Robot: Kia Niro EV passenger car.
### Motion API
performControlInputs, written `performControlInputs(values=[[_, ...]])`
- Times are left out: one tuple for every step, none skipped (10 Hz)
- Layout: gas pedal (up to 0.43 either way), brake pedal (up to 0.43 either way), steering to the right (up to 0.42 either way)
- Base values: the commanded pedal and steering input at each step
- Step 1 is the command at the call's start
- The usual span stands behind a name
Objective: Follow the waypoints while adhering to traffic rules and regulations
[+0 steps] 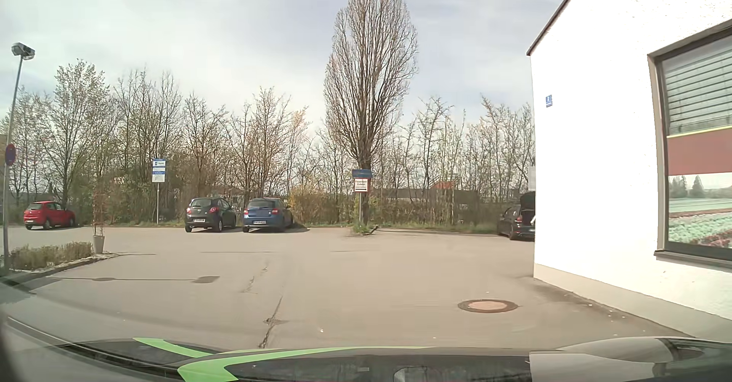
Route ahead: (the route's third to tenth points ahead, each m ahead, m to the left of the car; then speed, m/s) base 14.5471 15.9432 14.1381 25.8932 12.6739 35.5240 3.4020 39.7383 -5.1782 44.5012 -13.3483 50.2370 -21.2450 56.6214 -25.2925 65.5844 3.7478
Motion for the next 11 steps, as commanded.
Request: performControlInputs(values=[[0.000, 0.000, -0.045], [0.000, 0.000, -0.044], [0.000, 0.000, -0.040], [0.000, 0.000, -0.036], [0.000, 0.000, -0.032], [0.000, 0.000, -0.030], [0.000, 0.000, -0.031], [0.000, 0.000, -0.032], [0.000, 0.000, -0.034], [0.000, 0.000, -0.040], [0.000, 0.000, -0.044]])
